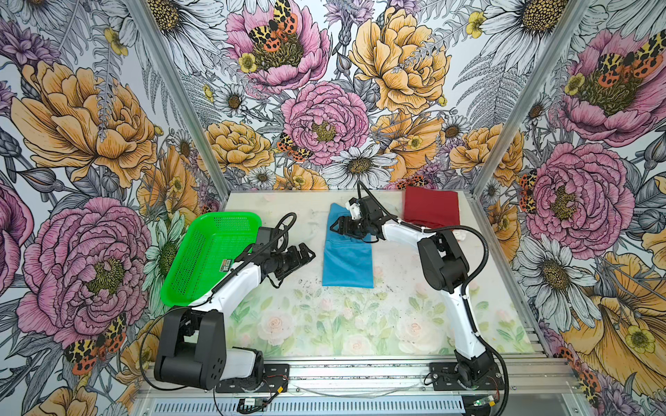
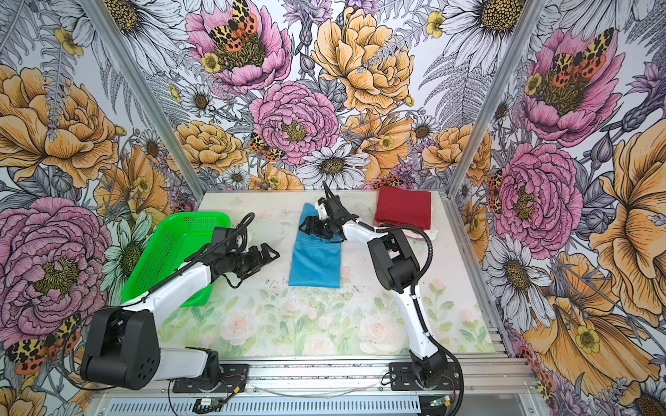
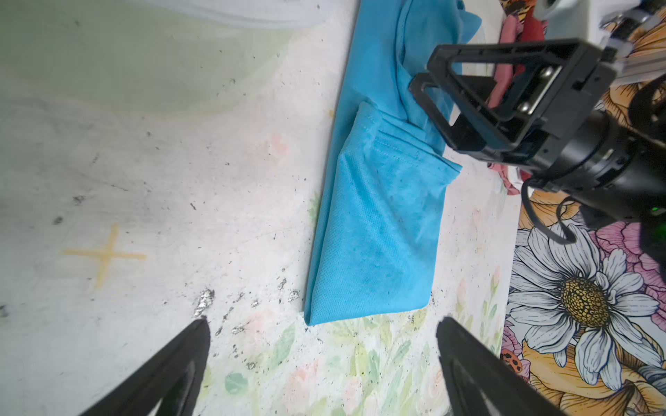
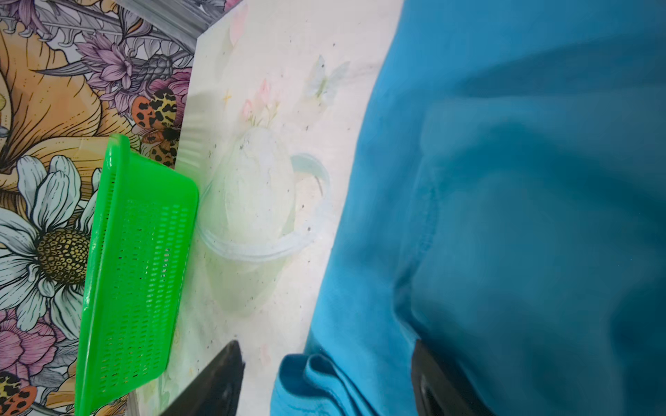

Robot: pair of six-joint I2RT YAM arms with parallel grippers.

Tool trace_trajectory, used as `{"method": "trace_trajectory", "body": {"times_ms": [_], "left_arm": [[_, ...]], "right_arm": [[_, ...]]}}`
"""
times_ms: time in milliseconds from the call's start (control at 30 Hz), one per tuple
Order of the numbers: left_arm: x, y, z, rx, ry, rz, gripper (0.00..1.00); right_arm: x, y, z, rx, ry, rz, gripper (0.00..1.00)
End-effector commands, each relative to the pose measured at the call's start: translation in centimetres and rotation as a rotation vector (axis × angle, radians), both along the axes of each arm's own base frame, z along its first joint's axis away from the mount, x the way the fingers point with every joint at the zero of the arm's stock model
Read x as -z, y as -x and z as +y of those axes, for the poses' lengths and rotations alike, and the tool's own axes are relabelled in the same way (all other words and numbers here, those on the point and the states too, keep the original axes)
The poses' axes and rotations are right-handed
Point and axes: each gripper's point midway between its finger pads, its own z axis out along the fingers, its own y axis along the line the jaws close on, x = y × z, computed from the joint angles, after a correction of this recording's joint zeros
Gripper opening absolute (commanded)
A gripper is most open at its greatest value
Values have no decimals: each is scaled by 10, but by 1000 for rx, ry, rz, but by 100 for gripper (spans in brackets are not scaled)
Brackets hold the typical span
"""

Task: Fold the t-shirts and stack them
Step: 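Release the fold and move both grippers to the strip's near edge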

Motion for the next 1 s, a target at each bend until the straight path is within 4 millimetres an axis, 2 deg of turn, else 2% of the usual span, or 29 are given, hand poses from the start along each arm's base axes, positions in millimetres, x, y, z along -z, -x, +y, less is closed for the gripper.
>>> {"method": "trace_trajectory", "body": {"times_ms": [0,100,167,400,533,733,900,967], "left_arm": [[10,-2,-11,29,-19,2,99],[20,-2,-23,62,-34,23,98],[25,-2,-30,75,-45,29,93],[44,4,-50,112,-56,54,71],[54,8,-52,113,-60,71,65],[67,18,-55,132,-66,103,54],[74,24,-59,150,-59,117,44],[77,25,-59,152,-55,117,44]], "right_arm": [[-37,2,-22,28,26,-82,75],[-49,23,-39,26,47,-96,75],[-53,43,-47,13,57,-97,75],[-38,112,-75,-9,99,-35,74],[-26,145,-87,-12,140,-14,66],[-9,185,-96,-18,182,20,44],[9,206,-95,-38,220,53,37],[18,213,-97,-40,235,72,37]]}}
